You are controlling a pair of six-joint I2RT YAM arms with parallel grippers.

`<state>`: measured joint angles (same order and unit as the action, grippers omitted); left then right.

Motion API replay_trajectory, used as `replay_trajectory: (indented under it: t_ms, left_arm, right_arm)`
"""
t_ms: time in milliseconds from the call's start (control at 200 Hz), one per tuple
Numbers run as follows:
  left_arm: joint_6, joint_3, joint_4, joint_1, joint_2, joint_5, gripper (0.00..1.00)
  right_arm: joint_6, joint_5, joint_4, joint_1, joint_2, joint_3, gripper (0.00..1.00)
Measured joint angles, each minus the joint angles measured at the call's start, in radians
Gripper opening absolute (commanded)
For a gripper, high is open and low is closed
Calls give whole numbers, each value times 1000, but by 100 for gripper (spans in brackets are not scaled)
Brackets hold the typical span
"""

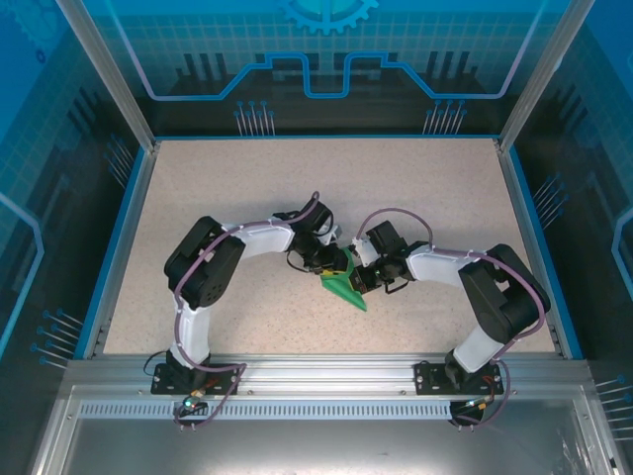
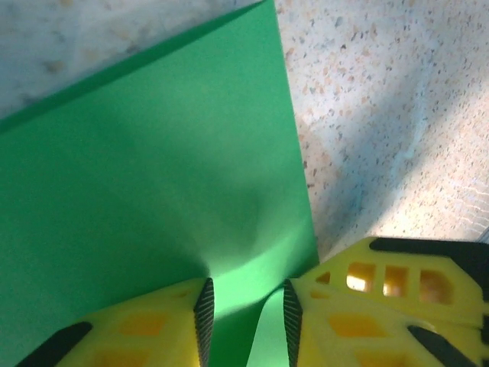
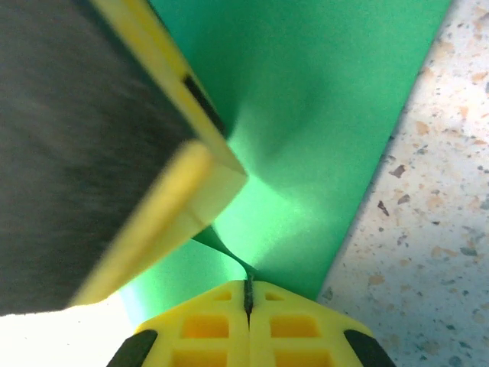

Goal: Fold a paper plane with a square sheet of paper (fold left side to right side)
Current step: Third fold the triangle at the center of the table.

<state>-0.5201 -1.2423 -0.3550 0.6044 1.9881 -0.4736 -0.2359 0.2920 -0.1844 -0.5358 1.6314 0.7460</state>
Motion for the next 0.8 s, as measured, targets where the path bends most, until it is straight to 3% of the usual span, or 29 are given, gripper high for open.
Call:
replay_trajectory:
  t_ms: [75,220,365,800]
  left_arm:
    - [6,0,-32,-13,-43,26,38]
    - [2,25,-38,-38,-164,58,23]
    - [-8,126,20,-29,-262,24,16]
    - [-80,228,187,24,-154,-75,13]
  right_arm:
    - [0,0,-2,0,0,0,2]
    - [0,0,-9,0,0,3,2]
    - [1,0,-21,0,4,11,2]
    - [0,-4,-42,-3,12,27,2]
